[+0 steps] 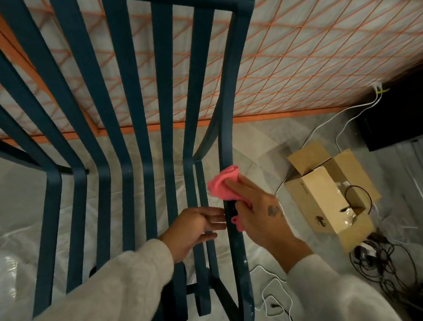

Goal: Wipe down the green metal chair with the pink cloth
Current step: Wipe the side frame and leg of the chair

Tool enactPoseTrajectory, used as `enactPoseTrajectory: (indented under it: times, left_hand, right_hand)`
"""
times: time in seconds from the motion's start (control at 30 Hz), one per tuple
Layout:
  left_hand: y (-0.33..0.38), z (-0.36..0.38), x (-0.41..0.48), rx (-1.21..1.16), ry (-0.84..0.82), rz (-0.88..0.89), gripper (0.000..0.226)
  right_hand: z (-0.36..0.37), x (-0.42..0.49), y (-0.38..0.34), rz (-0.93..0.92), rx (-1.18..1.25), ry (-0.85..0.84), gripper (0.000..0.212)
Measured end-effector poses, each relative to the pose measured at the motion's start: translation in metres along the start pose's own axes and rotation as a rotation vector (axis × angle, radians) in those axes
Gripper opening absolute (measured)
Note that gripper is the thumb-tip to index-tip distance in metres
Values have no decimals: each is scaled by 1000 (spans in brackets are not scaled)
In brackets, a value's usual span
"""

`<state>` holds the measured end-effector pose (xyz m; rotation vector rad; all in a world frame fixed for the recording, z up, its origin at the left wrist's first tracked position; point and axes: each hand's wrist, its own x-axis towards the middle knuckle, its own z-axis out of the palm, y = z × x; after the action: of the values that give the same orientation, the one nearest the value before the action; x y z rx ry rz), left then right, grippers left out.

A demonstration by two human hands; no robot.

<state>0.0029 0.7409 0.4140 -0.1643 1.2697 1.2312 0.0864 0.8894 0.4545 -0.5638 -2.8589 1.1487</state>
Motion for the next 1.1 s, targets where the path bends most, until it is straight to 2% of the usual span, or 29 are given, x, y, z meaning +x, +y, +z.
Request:
enactPoseTrajectory:
  times: [0.17, 0.27, 0.43, 0.53, 0.7, 0.93, 1.1]
  left_hand:
    - [-2, 6, -10, 24, 49, 10, 41]
    - [-2, 8, -13, 0, 27, 2, 45]
    - [-2, 12, -19, -41, -15, 5, 49]
    - [-8, 13, -21, -32, -22, -10, 53]
    - [-23, 20, -28, 9, -23, -23, 51]
    - [-67, 21, -62, 43, -68, -57, 47]
    - [-88, 5, -85, 138, -68, -52, 42]
  right_hand:
    - [8, -61, -1, 266, 187, -32, 25]
    - [1, -45, -12, 384, 294, -47, 29]
    - [-15, 25, -21, 421, 329, -43, 34]
    - [-18, 31, -17, 455, 357, -55, 36]
    - [-8, -25, -15, 517, 454, -56, 29]
    - [13, -118, -28, 593, 302, 14, 25]
    - [17, -159, -34, 694, 352, -4, 18]
